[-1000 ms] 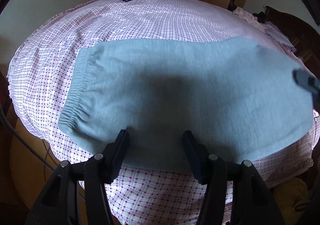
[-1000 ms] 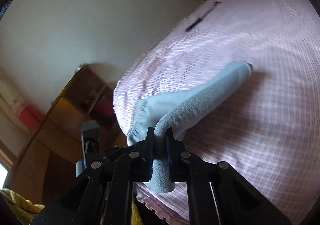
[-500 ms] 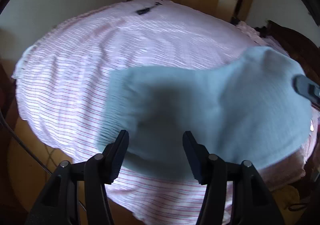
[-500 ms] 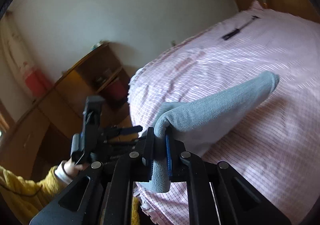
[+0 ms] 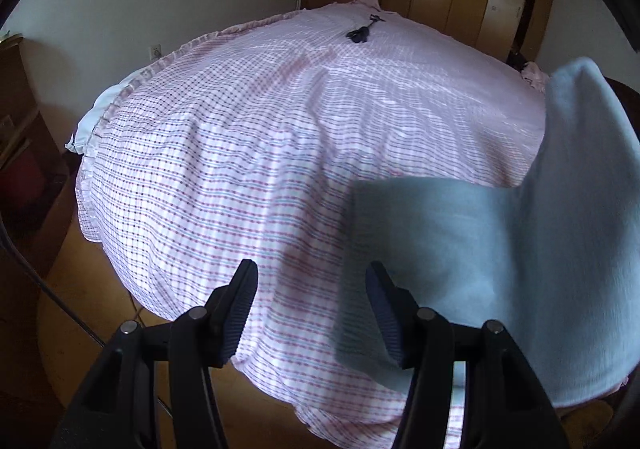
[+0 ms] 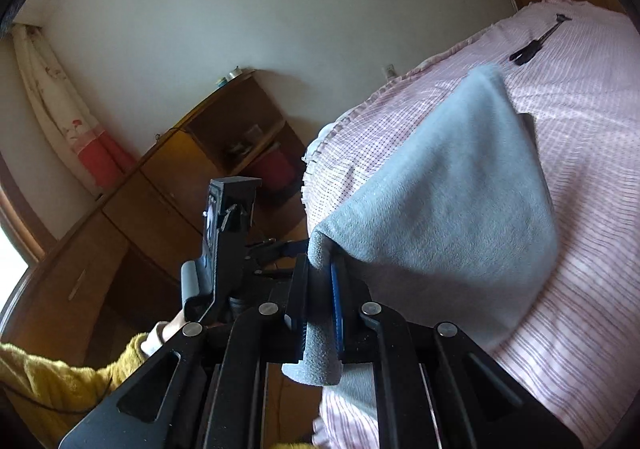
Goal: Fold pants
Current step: 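Lift and fold the pants end over with the right tool, then release, then grasp the folded pants edge with the right tool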
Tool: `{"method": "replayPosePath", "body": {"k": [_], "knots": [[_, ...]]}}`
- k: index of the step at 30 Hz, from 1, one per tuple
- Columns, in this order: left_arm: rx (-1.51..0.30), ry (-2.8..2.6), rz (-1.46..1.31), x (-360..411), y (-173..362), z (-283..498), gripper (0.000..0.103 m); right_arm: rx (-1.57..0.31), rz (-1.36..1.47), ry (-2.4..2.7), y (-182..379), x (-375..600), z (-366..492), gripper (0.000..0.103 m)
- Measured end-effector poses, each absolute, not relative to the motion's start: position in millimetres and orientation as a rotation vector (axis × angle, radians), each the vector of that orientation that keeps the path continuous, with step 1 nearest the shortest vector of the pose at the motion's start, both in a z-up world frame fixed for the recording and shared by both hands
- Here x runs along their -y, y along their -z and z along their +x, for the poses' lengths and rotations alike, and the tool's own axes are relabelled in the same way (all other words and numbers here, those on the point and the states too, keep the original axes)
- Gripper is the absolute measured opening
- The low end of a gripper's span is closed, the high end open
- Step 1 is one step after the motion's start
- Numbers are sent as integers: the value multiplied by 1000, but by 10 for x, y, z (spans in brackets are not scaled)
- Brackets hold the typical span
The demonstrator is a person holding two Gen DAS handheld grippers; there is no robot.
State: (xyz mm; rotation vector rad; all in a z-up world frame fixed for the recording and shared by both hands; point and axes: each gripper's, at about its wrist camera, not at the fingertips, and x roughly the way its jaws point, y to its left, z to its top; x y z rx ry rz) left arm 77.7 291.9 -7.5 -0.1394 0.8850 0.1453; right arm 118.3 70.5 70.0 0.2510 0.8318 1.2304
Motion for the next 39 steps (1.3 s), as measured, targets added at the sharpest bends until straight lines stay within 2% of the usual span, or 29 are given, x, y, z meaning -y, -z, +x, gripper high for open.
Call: {"method": "replayPosePath", "body": {"k": [11,14,24,25,27,30,33,39], "knots": [[-882,-174,-168,-3129,86,700,59,-977,269,-1242,-204,-1399,1396,4],[-889,-204,-161,-3200,83,649,59,-1023,207,-1220,-115,-1513,1342,10],[-836,-236,-163,-3229,-238,489,59,-941,146,-1149,-302,-1100,1128,30],[-830,-212,-174,-3200,-265,485,61,-939,135,-1126,-304,-1042,1127,34],[-827,-131,-208,-3119,-297,506,70,-942,117,-1056,-259,-868,1129,39],[-862,-48,-226,-2955,-260,591,78,-956,124,-954,-155,-617,1164,39],[-902,-16,-196,-2779,-176,696,78,-1003,163,-891,2,-433,1225,44],[-957,9,-171,-2592,33,879,78,-1109,273,-878,272,-417,1417,44]]}}
